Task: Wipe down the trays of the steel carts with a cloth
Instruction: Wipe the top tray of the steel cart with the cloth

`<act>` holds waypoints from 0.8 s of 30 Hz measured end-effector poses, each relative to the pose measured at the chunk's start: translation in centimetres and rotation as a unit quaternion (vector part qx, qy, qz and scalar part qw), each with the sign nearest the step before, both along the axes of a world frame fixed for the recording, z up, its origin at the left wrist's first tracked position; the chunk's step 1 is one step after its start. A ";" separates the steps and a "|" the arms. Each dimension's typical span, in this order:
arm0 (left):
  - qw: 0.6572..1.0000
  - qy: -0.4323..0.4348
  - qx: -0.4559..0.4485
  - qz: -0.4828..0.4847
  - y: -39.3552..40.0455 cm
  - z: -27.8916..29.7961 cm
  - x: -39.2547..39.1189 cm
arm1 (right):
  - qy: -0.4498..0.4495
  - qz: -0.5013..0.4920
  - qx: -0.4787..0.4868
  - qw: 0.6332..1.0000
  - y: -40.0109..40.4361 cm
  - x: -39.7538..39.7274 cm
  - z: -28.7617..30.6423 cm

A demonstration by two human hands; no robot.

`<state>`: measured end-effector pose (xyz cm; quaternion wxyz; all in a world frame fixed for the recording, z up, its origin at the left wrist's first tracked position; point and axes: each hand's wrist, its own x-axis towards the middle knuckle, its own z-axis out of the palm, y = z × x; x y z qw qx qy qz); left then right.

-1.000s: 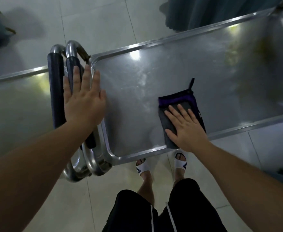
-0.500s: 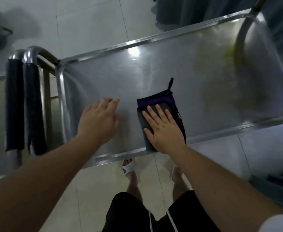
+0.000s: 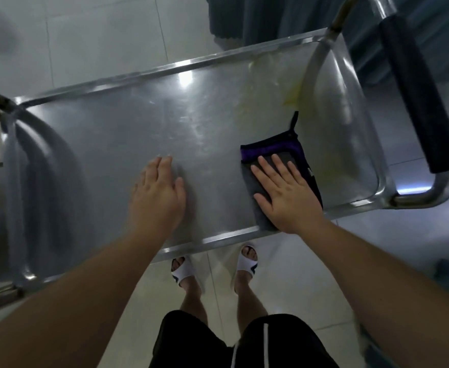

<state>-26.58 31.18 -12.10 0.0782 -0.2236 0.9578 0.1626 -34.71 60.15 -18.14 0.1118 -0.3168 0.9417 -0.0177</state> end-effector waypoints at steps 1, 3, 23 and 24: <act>1.000 0.004 0.004 0.005 0.0 -0.5 -0.3 | 0.005 0.002 0.003 1.000 1.2 -0.7 0.0; 1.000 0.015 0.004 0.013 -0.2 -1.6 -0.7 | 0.010 0.014 0.011 1.000 3.8 -2.2 0.1; 0.989 0.065 -0.063 0.116 -1.9 -9.0 0.0 | 0.007 -0.231 -0.032 0.972 -7.9 1.7 0.1; 0.989 0.067 -0.064 0.118 -1.8 -9.0 0.1 | 0.000 -0.138 -0.052 0.989 -10.1 2.3 -0.2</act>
